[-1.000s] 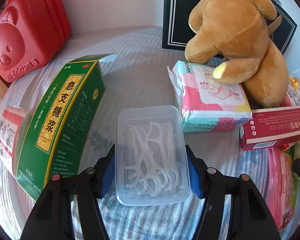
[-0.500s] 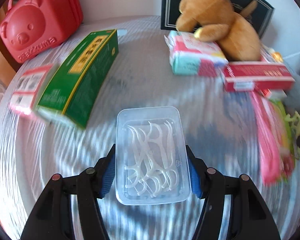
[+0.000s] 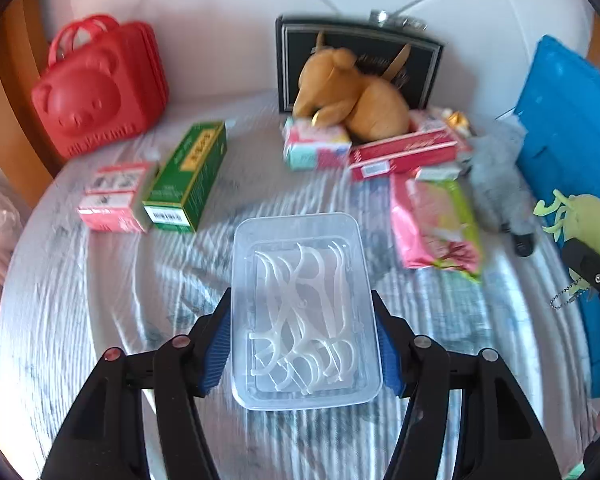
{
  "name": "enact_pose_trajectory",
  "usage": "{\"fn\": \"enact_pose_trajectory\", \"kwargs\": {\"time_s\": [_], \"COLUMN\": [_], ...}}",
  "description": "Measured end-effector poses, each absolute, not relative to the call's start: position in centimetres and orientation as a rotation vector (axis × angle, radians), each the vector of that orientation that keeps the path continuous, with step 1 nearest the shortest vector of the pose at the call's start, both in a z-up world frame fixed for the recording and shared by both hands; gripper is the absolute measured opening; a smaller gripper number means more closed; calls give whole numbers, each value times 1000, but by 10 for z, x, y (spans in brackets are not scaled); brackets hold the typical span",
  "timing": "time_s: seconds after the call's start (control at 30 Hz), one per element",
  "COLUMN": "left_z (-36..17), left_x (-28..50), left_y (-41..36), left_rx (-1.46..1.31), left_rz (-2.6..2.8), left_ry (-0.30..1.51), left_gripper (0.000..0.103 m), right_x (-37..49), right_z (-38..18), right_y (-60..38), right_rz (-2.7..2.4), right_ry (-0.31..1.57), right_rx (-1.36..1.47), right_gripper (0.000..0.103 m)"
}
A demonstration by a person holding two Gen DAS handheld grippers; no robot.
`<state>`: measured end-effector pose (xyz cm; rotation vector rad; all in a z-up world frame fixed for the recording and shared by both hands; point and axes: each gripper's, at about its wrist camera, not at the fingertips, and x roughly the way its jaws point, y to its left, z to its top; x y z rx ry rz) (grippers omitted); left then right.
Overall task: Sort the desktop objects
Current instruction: 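Lift the floss box with the left gripper while the right gripper carries the green plush to the crate, then open both grippers to drop the floss box and green plush into the crate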
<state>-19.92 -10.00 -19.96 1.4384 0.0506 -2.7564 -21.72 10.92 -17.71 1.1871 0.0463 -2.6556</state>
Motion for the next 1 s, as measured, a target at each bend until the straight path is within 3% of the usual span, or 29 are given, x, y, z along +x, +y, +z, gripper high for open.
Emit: {"fn": "enact_pose_trajectory", "kwargs": {"time_s": [0.5, 1.0], "left_z": [-91, -17], "left_x": [-93, -46], "left_y": [-34, 134], "left_rx": [1083, 814], "left_rz": [-3027, -3263], "left_ry": [-30, -52], "left_gripper": [61, 61], "right_x": [-83, -6], "right_z": [-45, 16], "right_y": [162, 319], "right_rz": [-2889, -3077], "right_ry": [49, 49], "right_rx": [727, 436], "right_gripper": [69, 69]}}
